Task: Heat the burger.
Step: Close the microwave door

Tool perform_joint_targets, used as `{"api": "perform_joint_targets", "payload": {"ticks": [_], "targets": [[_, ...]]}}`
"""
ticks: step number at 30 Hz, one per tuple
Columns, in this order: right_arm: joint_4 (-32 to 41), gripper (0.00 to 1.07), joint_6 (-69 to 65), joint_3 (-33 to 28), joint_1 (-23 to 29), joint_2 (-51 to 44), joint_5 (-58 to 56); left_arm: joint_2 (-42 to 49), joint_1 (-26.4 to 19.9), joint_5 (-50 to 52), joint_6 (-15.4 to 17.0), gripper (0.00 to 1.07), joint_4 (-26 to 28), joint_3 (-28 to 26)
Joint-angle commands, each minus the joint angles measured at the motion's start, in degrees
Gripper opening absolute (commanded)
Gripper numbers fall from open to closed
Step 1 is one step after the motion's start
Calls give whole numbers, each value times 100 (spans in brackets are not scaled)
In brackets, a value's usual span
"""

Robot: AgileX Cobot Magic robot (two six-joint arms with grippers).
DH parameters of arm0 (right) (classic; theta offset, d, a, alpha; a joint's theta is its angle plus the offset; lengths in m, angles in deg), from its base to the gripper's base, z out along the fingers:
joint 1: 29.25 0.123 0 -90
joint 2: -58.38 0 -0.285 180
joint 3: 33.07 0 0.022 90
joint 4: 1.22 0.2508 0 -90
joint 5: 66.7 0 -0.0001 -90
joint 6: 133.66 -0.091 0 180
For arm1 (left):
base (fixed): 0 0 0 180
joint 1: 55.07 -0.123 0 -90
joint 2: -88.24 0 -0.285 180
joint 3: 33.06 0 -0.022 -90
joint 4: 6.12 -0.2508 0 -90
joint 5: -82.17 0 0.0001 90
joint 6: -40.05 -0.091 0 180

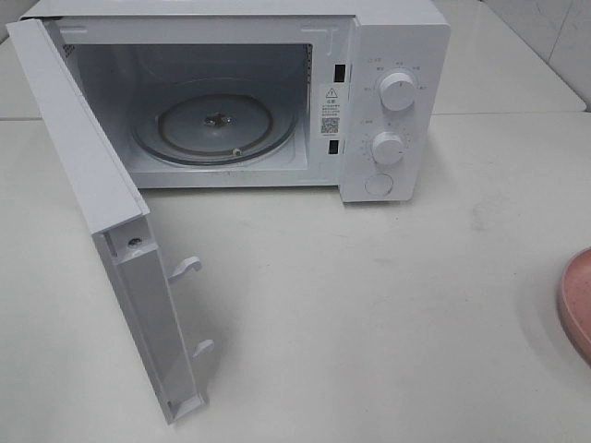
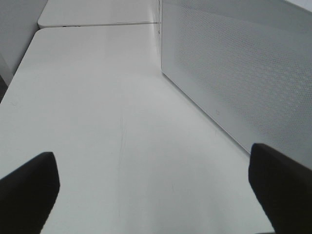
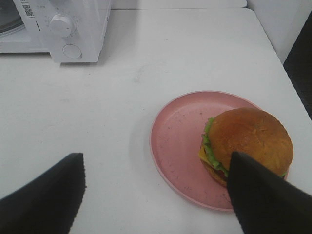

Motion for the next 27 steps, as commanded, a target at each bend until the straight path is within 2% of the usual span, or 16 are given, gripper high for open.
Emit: {"api": "perform_joint_targets", "payload": {"ticks": [1,13,16,18,22,24,25,26,27], "targets": [[23,75,74,-17,-23,-149,40,109,-34,46,17,101,11,11],[23,75,74,-17,-23,-149,40,97,-34,52,29,101,11,11],[23,75,74,-17,-23,-149,40,-52,-34,52,23,101,212,11],[23,75,74,-17,-23,-149,40,-298,-34,178,-120,101,424,-69],[23,75,74,-17,-23,-149,40,-665,-34,447,-304,100,413,-298],[23,75,74,-17,-23,-149,40,-1094,-34,705,-321,94,378,-441],[23,75,74,-17,-23,-149,40,-1094,-34,705,-321,94,378,-441],[23,75,74,-17,-23,-149,40,-1415,-34,785,-321,83,355,-441],[23,75,74,-17,-23,-149,40,-1719,-34,877,-315,64,344,-441]]}}
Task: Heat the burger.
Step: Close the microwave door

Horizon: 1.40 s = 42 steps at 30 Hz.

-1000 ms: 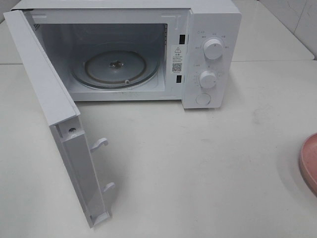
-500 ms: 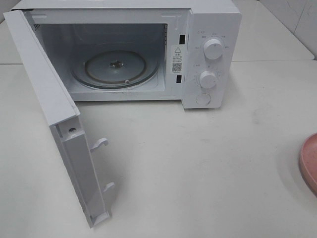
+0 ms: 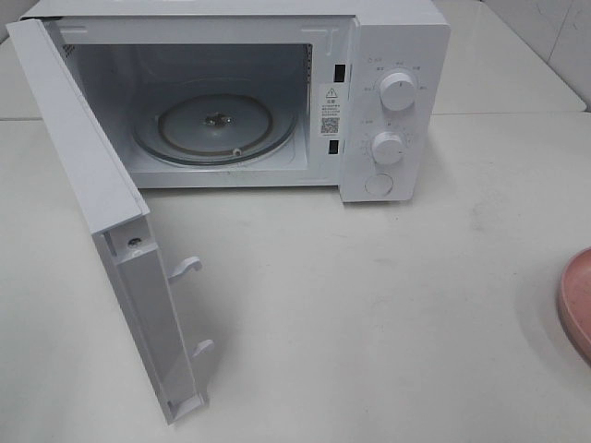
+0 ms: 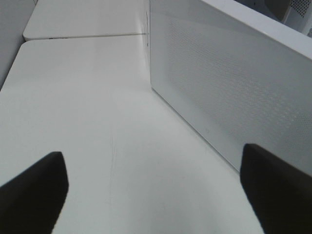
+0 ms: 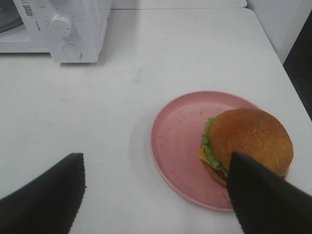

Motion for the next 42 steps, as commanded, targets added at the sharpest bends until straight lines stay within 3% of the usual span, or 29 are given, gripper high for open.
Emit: {"api": "perform_joint_targets", "payload": {"ticks": [1,2,3,6,7,8,10,15,17,19,20,24,25,28,38,40,42], "targets": [[23,75,74,-17,-23,-149,40,-344,-34,195,-17,64,-6,-34],[23,75,74,-17,-23,-149,40,-504,-34,241,-6,53,0,-34],[23,75,74,-17,-23,-149,40,-762,-34,344,11,35,0,-34],[23,75,74,-17,-23,-149,40,-882,-34,401,23,26,0,-34],[23,75,74,-17,-23,-149,40,-1129,-34,733,23,12,0,11],[23,75,74,-17,-23,-149,40,-1243,-34,934,23,6,17,52],[23,75,74,-17,-23,-149,40,-1450,-34,1283,11,0,29,166],[23,75,74,-17,-23,-149,40,-1788,-34,2240,0,0,46,544],[23,75,74,-17,-23,-149,40,-2074,-34,3587,-138,0,86,1100],[23,75,74,-17,-23,-149,40,-2131,-34,3890,-183,0,86,1215],[23,75,86,-17,-23,-149,40,-2269,-34,4670,-304,0,92,1518],[23,75,86,-17,-23,-149,40,-2515,-29,5758,-292,0,103,1879],[23,75,86,-17,-23,-149,40,-2722,63,6549,-223,0,92,2086],[23,75,86,-17,-23,-149,40,-3083,304,7403,-223,0,-23,2298],[23,75,86,-17,-23,-149,40,-5013,1175,8709,-206,0,-367,2298],[23,75,86,-17,-23,-149,40,-5449,1369,8961,97,0,-435,2252],[23,75,86,-17,-23,-149,40,-5563,1432,8984,206,0,-516,2217]]}}
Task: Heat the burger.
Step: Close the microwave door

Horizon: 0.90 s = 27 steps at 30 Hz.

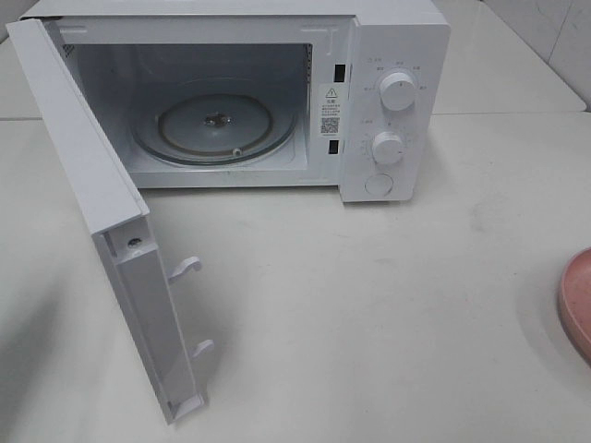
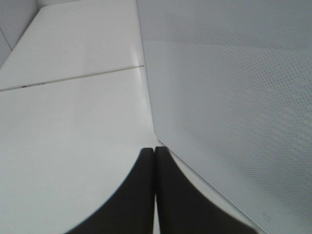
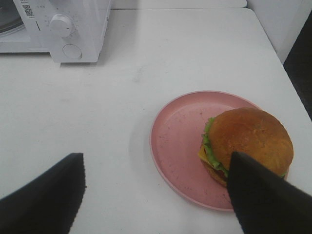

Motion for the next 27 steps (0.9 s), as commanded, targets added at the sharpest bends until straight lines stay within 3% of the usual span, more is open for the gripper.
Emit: {"api": "perform_joint_targets", "payload": {"ticks": [1,4,8,10,16,23,27], "targets": [[23,75,86,-17,-23,-149,40,-441,292,395,498,0,-390,-183],[23,75,86,-17,-23,-149,40,-699,481,470,625,0,-745,-395],[23,75,86,-17,-23,-149,40,-1014,561,573,659,0,-825,-596],[23,75,86,-17,-23,-149,40,-1278,561,728,985,0,-945,-808],[23,75,86,-17,-23,-149,40,-1667,561,865,1335,0,-1375,-1192],[23,75,80,-17,-23,-149,40,-1982,625,1008,1473,0,-1387,-1513],[23,75,80,-17,-23,-149,40,-2378,905,1020,1473,0,-1381,-1891]]}}
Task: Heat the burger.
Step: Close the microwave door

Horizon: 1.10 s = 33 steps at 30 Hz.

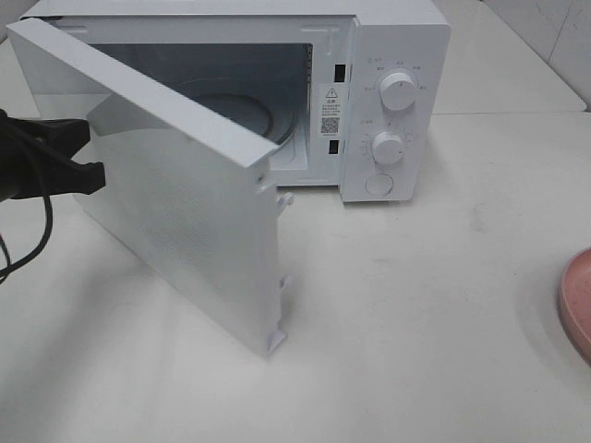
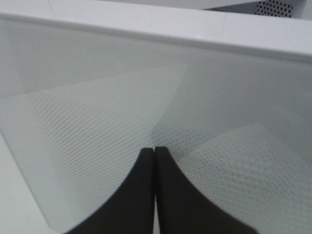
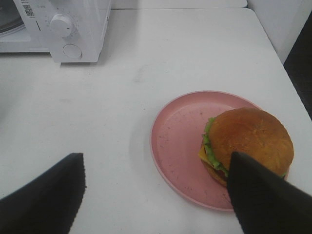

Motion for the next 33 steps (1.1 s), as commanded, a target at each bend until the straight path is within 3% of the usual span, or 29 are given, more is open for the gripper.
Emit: {"api": "perform_joint_targets", "payload": {"ticks": [1,5,7,16,27,30,32,33], "targets": [[23,75,80,-17,-23,-149,40,-246,229,143,40,0,23,-355],[23,75,80,-17,-23,-149,40,-516,447,126,-52,0,252,-653],[23,75,80,-17,-23,-149,40,-859,762,74,-309,0,756,-1112],[23,75,80,-17,-23,-149,40,-1478,1255,-40,-590,0,1593,-1902],[23,75,80,-17,-23,-149,40,-2298,2063,-63,-1541,0,3254,-3134],[23,75,80,-17,-23,-149,40,-2355,2091,-86,-1621,0,3352,-3209],[23,75,80,-17,-23,-149,40,-2510,2068,-344,-1965,0,3793,-3518],[23,75,80,-17,-23,-149,40,-2510,2068,-344,-1965,0,3793,-3518]]}}
